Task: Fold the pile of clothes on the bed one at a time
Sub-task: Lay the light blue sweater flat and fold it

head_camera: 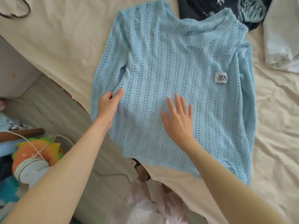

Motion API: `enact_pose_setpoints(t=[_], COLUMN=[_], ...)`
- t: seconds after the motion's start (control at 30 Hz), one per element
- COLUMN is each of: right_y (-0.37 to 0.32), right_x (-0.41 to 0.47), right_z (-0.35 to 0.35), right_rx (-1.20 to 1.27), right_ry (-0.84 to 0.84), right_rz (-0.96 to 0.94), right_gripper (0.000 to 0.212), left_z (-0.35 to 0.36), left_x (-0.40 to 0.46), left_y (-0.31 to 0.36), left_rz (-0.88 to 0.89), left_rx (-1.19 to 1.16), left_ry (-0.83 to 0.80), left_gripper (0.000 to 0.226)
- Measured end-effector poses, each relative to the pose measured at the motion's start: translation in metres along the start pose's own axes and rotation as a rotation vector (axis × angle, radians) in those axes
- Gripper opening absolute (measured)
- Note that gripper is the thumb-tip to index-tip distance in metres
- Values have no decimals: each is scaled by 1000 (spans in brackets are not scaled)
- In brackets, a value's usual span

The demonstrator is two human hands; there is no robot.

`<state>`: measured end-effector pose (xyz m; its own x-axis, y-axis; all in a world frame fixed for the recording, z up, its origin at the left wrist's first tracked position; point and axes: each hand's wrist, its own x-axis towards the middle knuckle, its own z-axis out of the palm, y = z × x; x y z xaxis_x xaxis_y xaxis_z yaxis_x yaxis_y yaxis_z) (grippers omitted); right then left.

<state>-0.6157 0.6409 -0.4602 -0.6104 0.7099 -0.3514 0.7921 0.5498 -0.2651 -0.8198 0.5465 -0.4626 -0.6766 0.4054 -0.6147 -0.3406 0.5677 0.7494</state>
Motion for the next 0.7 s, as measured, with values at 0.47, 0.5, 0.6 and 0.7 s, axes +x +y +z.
enact_pose_setpoints(t=[0.47, 0.5, 0.6, 0.7], right_y=[-80, -88, -110, -122], right_x=[48, 53, 73, 95], right_z=[5, 4, 4, 4], right_rx=[99, 115, 113, 54], right_ry=[-13, -5, 9, -43], right_rz=[-192, -254, -311, -267], right_gripper=[56, 56, 58, 65], left_z=[-60, -65, -89, -116], left_x=[54, 54, 55, 60], left_y=[10, 11, 26, 60], left_rz=[9, 45, 195, 317], left_rx=[267, 241, 115, 24], left_ry=[96, 151, 370, 498], left_gripper=[25, 15, 24, 29])
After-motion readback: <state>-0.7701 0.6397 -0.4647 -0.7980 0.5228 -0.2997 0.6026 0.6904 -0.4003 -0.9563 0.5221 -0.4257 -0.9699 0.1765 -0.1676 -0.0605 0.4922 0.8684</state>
